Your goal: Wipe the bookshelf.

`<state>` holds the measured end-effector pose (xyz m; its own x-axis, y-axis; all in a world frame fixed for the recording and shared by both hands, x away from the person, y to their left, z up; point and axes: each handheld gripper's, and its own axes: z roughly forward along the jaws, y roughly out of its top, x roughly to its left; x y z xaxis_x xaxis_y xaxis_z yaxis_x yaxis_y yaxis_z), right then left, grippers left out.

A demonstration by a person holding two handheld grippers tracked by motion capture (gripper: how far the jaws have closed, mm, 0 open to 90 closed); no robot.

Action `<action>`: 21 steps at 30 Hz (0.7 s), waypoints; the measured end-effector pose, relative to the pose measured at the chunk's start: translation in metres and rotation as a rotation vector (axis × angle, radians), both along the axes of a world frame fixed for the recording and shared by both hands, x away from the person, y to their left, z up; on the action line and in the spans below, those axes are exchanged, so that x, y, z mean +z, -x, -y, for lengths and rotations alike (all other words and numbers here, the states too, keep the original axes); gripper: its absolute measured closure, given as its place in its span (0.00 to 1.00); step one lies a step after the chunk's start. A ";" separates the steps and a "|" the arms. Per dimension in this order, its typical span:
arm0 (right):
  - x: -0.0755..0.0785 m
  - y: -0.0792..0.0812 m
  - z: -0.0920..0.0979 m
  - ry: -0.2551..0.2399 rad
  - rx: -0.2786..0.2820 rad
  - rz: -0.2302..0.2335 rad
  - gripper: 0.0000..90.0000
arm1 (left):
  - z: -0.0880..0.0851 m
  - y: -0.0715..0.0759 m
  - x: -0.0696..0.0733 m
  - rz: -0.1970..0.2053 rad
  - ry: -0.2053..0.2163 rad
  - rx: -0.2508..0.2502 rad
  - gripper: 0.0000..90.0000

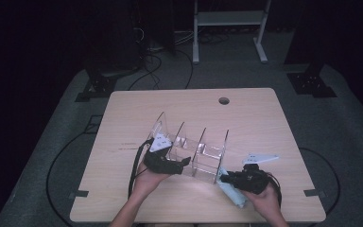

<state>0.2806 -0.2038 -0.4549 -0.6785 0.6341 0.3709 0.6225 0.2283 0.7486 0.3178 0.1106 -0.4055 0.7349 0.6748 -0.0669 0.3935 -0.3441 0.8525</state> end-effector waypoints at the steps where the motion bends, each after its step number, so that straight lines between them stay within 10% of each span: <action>1: 0.000 -0.001 0.001 0.000 -0.002 0.000 0.85 | 0.001 0.000 0.000 0.000 -0.003 -0.002 0.13; 21: 0.001 -0.035 0.025 0.015 -0.107 -0.003 0.85 | 0.013 0.007 -0.003 0.004 -0.018 -0.034 0.12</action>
